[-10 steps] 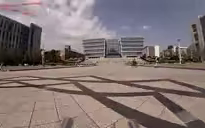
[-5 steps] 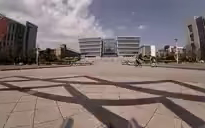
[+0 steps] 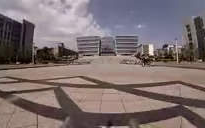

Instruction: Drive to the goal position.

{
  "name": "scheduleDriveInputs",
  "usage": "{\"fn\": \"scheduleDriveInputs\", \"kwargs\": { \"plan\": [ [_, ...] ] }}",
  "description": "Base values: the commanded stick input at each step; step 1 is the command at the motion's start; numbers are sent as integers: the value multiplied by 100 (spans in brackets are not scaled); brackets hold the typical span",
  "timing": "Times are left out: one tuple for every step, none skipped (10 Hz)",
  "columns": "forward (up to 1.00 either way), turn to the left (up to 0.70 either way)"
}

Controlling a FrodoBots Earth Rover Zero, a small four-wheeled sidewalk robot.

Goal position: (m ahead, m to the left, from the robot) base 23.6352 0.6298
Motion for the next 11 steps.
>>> {"fn": "scheduleDriveInputs", "kwargs": {
  "plan": [
    [100,-1],
    [100,-1],
    [100,-1],
    [100,-1],
    [100,-1],
    [100,-1],
    [100,-1],
    [100,-1],
    [100,-1],
    [100,-1],
    [100,-1]
  ]
}}
